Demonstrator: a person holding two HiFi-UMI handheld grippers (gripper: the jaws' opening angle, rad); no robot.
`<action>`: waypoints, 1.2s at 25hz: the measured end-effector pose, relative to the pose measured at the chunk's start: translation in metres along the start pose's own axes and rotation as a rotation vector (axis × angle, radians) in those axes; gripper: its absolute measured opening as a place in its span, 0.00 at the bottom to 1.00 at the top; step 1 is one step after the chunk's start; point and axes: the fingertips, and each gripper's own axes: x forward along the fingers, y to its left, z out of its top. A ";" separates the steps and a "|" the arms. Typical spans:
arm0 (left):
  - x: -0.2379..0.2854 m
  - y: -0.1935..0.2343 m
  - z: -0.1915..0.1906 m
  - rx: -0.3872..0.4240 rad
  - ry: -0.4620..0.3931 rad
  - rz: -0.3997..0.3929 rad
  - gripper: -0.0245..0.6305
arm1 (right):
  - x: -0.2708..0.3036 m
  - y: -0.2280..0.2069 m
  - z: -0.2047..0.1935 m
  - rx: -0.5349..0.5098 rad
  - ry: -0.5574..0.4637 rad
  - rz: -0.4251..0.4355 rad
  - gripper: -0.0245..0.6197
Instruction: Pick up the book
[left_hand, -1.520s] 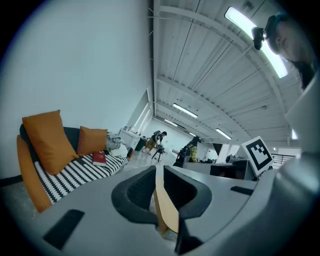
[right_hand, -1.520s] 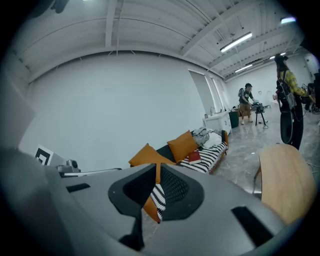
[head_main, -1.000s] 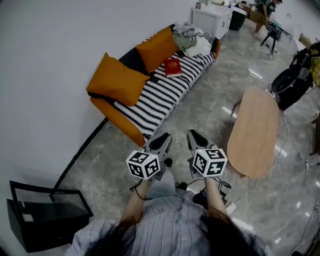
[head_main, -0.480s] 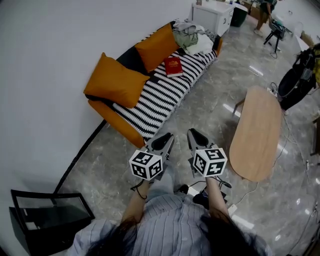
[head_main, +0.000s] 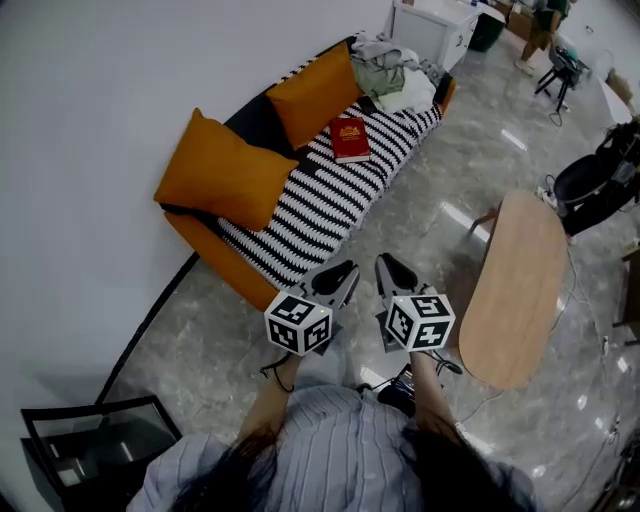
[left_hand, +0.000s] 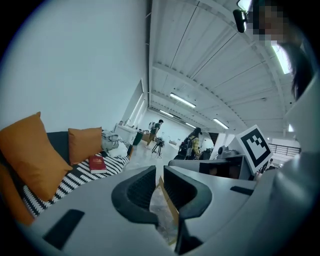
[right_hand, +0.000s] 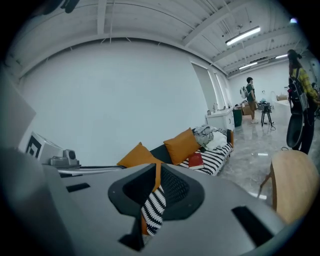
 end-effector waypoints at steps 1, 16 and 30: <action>0.005 0.011 0.007 -0.007 -0.002 -0.002 0.10 | 0.012 -0.002 0.005 0.001 0.006 -0.002 0.10; 0.042 0.143 0.070 -0.057 -0.028 -0.002 0.10 | 0.138 0.000 0.043 0.005 0.050 -0.034 0.10; 0.080 0.185 0.083 -0.057 0.003 0.057 0.10 | 0.193 -0.039 0.071 0.025 0.055 -0.005 0.10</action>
